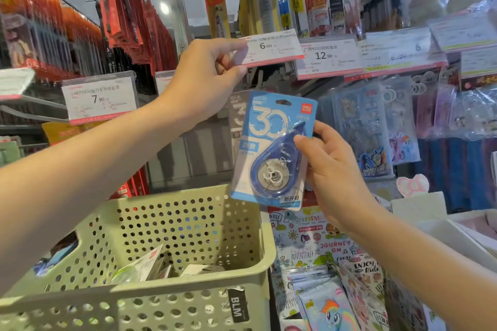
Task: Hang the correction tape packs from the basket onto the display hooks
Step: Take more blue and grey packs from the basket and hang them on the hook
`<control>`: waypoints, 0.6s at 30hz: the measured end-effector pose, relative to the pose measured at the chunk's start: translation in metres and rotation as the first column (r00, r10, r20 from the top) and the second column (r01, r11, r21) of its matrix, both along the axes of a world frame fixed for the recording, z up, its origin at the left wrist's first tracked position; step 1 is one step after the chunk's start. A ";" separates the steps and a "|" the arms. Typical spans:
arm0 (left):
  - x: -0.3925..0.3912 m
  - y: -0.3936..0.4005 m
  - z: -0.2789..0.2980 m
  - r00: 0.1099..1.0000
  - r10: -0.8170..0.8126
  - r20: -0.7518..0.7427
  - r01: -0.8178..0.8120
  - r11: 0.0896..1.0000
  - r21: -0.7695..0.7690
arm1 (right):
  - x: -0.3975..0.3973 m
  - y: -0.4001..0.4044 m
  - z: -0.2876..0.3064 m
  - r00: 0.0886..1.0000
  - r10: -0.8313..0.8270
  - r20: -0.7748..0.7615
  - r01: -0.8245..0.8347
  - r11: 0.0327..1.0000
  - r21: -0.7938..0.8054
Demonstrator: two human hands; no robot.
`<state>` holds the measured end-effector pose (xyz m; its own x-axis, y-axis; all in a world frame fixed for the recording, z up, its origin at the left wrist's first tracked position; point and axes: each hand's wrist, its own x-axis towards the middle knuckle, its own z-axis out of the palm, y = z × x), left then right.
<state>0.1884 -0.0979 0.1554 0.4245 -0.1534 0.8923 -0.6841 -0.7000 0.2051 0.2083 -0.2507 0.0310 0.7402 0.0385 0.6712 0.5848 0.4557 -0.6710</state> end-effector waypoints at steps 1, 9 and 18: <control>-0.001 -0.001 0.000 1.000 -0.005 -0.011 0.005 1.000 -0.012 | 0.001 -0.001 0.002 1.000 -0.006 0.014 0.006 1.000 -0.026; -0.010 -0.006 0.004 0.989 -0.073 -0.132 0.052 0.986 -0.156 | 0.010 0.003 0.025 0.995 -0.015 0.095 0.022 0.998 -0.066; -0.016 -0.009 0.010 0.959 -0.162 -0.230 0.101 0.961 -0.257 | 0.024 0.005 0.043 0.997 -0.020 0.077 0.024 0.998 -0.052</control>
